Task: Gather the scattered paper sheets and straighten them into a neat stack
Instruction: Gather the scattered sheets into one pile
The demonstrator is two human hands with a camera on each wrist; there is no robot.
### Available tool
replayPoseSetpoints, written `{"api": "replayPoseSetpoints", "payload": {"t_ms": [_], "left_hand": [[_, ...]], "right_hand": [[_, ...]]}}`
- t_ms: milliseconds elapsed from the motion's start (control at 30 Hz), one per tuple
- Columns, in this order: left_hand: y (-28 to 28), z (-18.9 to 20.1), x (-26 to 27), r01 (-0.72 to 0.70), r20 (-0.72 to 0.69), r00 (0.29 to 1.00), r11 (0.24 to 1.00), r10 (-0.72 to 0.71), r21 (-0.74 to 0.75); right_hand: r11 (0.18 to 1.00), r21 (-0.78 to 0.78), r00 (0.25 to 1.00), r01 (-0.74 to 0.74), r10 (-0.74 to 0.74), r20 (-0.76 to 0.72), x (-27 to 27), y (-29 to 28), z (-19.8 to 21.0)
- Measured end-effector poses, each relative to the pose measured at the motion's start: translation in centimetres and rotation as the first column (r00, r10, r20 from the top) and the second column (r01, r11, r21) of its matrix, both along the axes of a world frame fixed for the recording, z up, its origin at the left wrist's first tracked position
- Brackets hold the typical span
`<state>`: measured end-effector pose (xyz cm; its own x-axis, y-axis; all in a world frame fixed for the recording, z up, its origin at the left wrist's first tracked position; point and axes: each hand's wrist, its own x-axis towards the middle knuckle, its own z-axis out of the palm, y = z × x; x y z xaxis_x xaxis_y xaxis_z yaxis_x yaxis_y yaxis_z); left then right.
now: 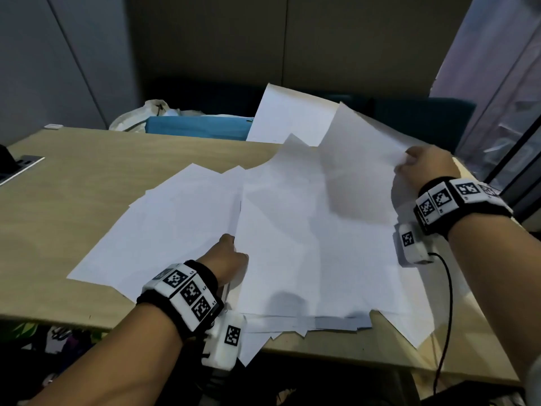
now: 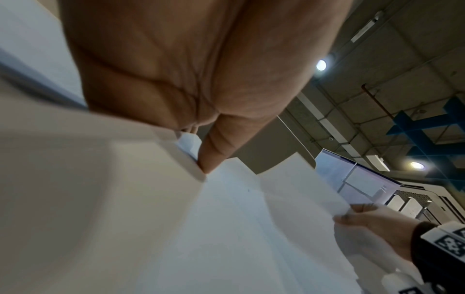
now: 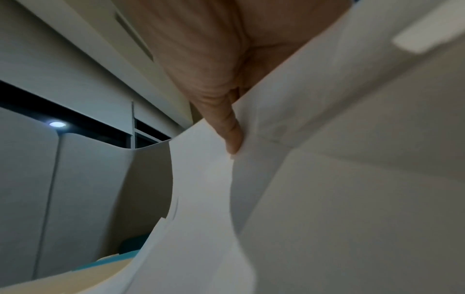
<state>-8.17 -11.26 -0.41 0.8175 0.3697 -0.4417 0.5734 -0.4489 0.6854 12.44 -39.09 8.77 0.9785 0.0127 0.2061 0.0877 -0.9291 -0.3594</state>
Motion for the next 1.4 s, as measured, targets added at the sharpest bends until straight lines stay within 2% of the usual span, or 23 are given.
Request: {"api": "replayPoseSetpoints", "payload": {"t_ms": [167,333,400,533,633,700,800,867,967,1100,1167,1233,1300,1400], "left_hand": [[0.1,-0.2,0.1,-0.007,0.013,1.000,1.000,0.007,-0.019],[0.4,-0.5,0.1,-0.035,0.001,0.999,0.996,0.035,-0.077],[0.6,-0.9,0.3,-0.046,0.009,0.999,0.994,0.047,-0.101],[0.7,-1.2,0.3,-0.033,0.077,0.996,0.988,0.045,-0.152],[0.7,-0.8,-0.2,0.049,0.102,0.994,0.986,-0.033,-0.157],[0.6,-0.8,-0.3,0.090,0.118,0.991,0.981,-0.070,-0.174],[0.5,-0.8,-0.2,0.063,0.146,0.989,0.973,-0.031,-0.224],[0.7,-0.9,-0.1,-0.047,0.114,0.990,0.952,0.085,-0.303],[1.1,-1.0,-0.2,-0.202,0.046,0.966,0.852,0.256,-0.483],[1.5,-1.3,-0.4,-0.256,0.057,0.937,0.788,0.345,-0.560],[1.5,-1.2,-0.5,-0.284,0.089,0.918,0.797,0.387,-0.533],[1.8,-1.0,-0.6,-0.320,0.127,0.897,0.820,0.424,-0.475],[2.3,-1.1,-0.7,-0.319,0.163,0.883,0.817,0.441,-0.481],[2.6,-1.4,-1.0,-0.299,0.144,0.895,0.807,0.422,-0.510]], "right_hand": [[0.999,0.008,0.975,0.033,-0.034,0.221,-0.6,0.3,3.0],[1.000,0.021,0.921,-0.023,0.013,0.390,-1.6,0.9,6.3],[0.996,0.056,0.886,-0.064,0.031,0.462,-2.2,1.4,7.8],[0.974,0.141,0.768,-0.179,0.048,0.638,-2.9,2.5,10.5],[0.923,0.277,0.729,-0.268,0.006,0.684,-3.1,2.9,11.9],[0.876,0.391,0.750,-0.281,-0.054,0.659,-2.8,2.8,12.1],[0.782,0.562,0.844,-0.269,-0.090,0.529,-2.4,2.6,9.8],[0.767,0.611,0.909,-0.195,-0.092,0.406,-2.3,2.6,7.1],[0.762,0.639,0.981,-0.109,-0.019,0.191,-3.3,2.8,3.0],[0.817,0.575,0.997,-0.038,0.072,-0.035,-4.5,2.6,-2.0],[0.840,0.543,0.993,-0.007,0.070,-0.097,-4.2,1.9,-3.8],[0.865,0.502,0.991,0.007,0.062,-0.122,-4.0,1.1,-4.8],[0.889,0.458,0.990,0.008,0.057,-0.127,-4.0,0.5,-4.9],[0.888,0.459,0.991,-0.022,0.081,-0.109,-3.8,-0.3,-4.7]]}}
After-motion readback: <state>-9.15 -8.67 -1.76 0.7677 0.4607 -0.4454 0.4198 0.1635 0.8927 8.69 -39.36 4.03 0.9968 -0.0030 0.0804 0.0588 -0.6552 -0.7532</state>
